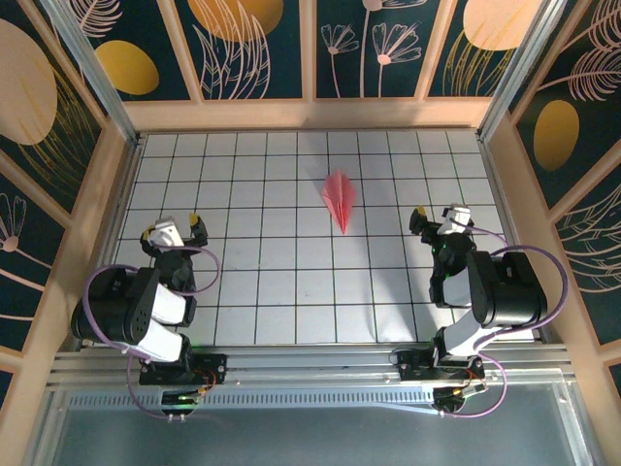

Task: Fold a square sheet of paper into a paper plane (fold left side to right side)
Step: Reset both arms

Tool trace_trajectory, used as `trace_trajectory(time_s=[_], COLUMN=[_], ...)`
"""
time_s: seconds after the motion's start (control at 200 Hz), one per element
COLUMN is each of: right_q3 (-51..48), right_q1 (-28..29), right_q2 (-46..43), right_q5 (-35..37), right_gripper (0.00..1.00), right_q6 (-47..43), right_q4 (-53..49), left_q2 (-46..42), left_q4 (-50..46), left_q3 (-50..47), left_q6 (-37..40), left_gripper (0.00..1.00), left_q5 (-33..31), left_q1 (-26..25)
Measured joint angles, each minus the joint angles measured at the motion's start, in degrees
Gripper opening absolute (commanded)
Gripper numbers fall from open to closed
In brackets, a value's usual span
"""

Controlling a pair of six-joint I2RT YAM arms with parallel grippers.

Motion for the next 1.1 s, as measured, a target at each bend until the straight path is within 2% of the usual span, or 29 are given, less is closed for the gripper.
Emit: trace_trajectory(time_s=[0.135, 0.335, 1.101], right_q3=[0.2, 0.2, 0.2], right_q1=[0.0, 0.0, 0.0], right_q2=[0.0, 0.0, 0.0], right_q5=[0.0, 0.0, -0.2], right_gripper=[0.99, 0.99, 0.99], right_q6=[0.0, 0.0, 0.0], right_q4=[-0.3, -0.3, -0.6], left_q2=[0.0, 0.0, 0.0], left_q4=[-6.4, -10.3, -11.4], left_q3=[6.3, 6.8, 6.8], left_q6=[0.0, 0.0, 0.0], left_gripper=[0.99, 0.99, 0.99], left_q5=[0.5, 0.5, 0.5], left_q1=[0.2, 0.4, 0.4])
